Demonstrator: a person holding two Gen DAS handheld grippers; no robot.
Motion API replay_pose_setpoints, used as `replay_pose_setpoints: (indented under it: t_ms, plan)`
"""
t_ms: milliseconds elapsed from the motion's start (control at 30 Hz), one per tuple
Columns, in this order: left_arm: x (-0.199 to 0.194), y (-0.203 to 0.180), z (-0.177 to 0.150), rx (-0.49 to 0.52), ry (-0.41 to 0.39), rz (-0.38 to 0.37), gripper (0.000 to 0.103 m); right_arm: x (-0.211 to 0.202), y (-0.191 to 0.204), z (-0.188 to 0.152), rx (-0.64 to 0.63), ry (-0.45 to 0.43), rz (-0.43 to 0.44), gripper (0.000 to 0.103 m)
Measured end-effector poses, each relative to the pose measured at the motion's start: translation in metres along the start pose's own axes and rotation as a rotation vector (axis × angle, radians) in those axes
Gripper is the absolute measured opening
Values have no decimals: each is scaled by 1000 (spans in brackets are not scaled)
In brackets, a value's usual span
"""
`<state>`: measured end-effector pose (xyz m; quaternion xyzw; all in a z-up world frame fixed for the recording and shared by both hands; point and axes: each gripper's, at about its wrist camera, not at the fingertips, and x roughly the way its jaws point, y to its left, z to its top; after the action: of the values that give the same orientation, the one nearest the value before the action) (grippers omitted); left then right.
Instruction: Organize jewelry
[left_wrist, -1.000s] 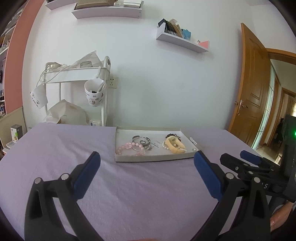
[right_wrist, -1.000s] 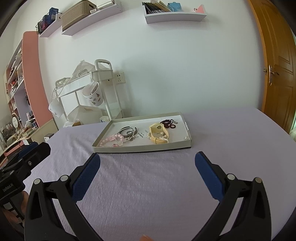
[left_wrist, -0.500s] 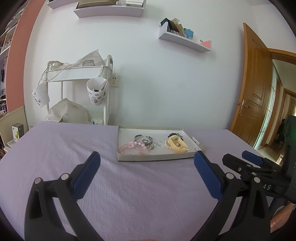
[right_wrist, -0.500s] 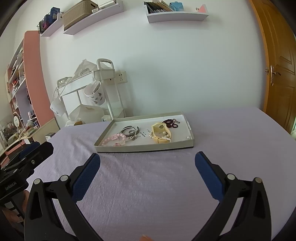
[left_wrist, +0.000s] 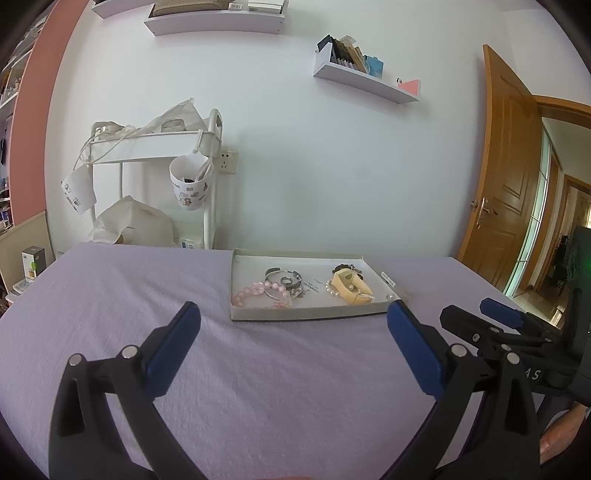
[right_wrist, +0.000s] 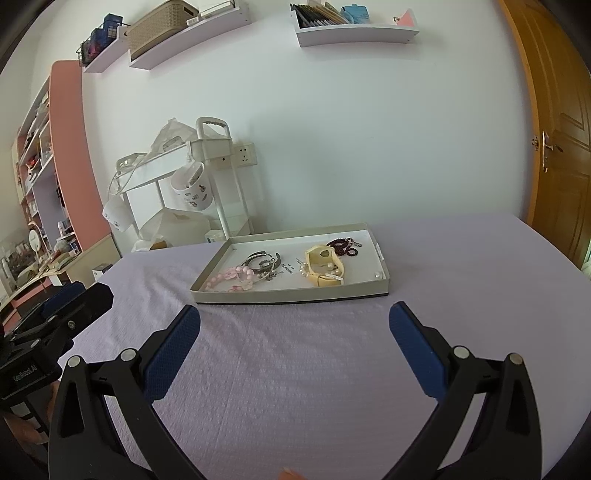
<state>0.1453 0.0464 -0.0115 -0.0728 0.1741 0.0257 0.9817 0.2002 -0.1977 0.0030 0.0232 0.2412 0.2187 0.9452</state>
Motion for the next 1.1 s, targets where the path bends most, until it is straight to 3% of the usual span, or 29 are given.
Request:
replay_pose_setpoints:
  t_ms: [1100]
  plan:
    - [2, -4, -2, 2, 7, 0, 101, -2, 1, 0, 2, -4, 4, 102]
